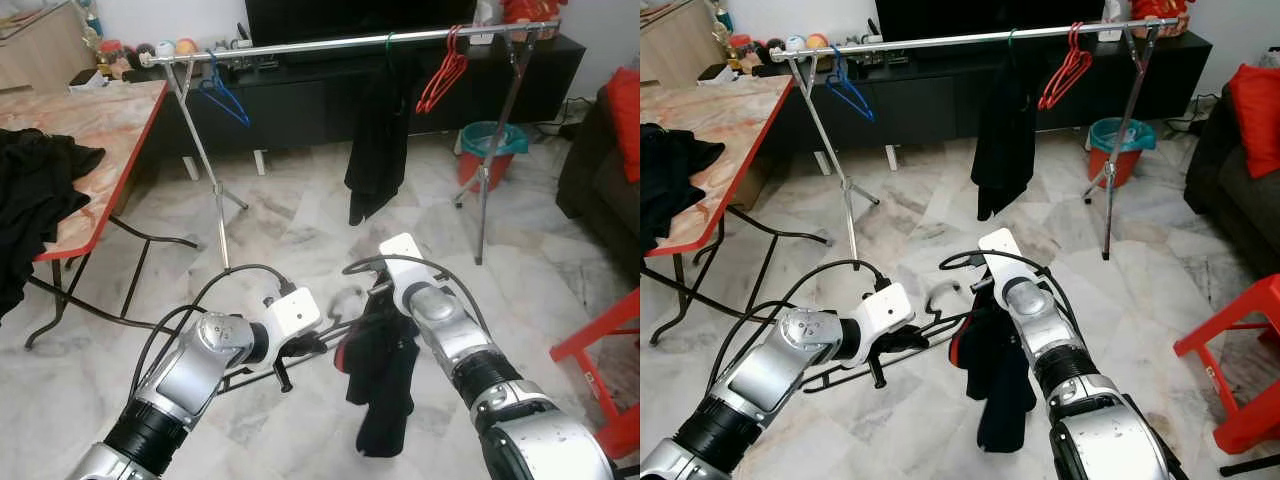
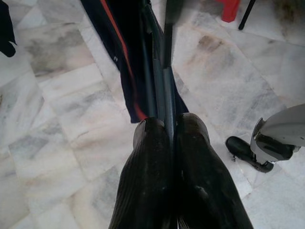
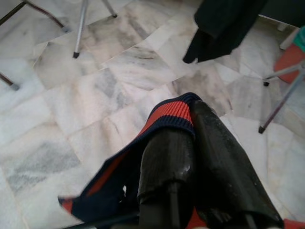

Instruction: Hang hanger

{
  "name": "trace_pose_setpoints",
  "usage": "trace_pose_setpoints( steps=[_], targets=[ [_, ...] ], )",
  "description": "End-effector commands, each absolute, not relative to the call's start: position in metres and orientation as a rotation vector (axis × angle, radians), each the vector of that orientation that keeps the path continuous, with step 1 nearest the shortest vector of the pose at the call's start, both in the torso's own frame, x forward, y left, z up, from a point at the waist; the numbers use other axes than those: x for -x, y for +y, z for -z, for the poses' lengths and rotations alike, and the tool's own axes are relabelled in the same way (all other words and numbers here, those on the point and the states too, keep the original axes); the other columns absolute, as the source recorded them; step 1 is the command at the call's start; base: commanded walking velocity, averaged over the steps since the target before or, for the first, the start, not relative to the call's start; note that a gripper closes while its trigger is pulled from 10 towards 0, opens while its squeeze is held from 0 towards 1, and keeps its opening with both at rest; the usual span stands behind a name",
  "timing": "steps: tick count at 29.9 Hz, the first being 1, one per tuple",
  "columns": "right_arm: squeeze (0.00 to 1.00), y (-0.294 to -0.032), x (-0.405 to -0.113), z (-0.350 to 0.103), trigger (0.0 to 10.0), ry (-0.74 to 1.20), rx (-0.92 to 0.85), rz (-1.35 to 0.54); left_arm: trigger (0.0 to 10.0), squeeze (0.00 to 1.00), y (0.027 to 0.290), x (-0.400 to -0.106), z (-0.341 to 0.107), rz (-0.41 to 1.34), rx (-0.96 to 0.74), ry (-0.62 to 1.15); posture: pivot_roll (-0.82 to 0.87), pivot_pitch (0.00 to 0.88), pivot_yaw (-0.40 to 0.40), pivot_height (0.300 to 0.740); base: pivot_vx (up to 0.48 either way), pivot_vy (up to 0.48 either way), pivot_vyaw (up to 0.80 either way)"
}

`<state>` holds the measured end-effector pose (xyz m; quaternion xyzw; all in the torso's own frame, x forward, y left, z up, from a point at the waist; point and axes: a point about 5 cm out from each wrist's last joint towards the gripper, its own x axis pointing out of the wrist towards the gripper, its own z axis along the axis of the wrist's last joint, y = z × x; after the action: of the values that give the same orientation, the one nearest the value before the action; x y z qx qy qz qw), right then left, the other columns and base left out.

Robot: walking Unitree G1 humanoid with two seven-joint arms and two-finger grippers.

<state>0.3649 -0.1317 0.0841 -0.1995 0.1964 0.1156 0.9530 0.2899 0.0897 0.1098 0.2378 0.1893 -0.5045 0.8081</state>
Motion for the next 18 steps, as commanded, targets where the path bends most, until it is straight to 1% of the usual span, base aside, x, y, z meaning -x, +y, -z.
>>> trace_pose_setpoints(
  steps=[1, 8, 11, 15, 18],
  targets=[
    [0.00, -0.119, -0.371, -0.098, 10.0, 0.347, 0.407, -0.278, 10.0, 0.00, 0.087, -0.289, -0.114, 1.102, -0.519, 0.375, 0.05, 0.000, 0.076, 0.740, 0.000, 0.000, 0.00],
    [0.00, -0.109, -0.368, -0.098, 10.0, 0.354, 0.371, -0.300, 10.0, 0.00, 0.089, -0.298, -0.112, 1.001, -0.570, 0.383, 0.05, 0.000, 0.076, 0.740, 0.000, 0.000, 0.00],
    [0.00, -0.105, -0.365, -0.097, 10.0, 0.352, 0.366, -0.308, 10.0, 0.00, 0.098, -0.301, -0.105, 0.927, -0.602, 0.450, 0.04, 0.000, 0.078, 0.740, 0.000, 0.000, 0.00],
    [0.00, -0.105, -0.363, -0.094, 10.0, 0.361, 0.368, -0.304, 10.0, 0.00, 0.105, -0.302, -0.101, 0.902, -0.640, 0.494, 0.04, 0.000, 0.079, 0.740, 0.000, 0.000, 0.00],
    [0.00, -0.113, -0.364, -0.094, 10.0, 0.365, 0.377, -0.263, 10.0, 0.00, 0.116, -0.302, -0.096, 0.858, -0.663, 0.558, 0.05, 0.000, 0.077, 0.740, 0.000, 0.000, 0.00]
  ],
)
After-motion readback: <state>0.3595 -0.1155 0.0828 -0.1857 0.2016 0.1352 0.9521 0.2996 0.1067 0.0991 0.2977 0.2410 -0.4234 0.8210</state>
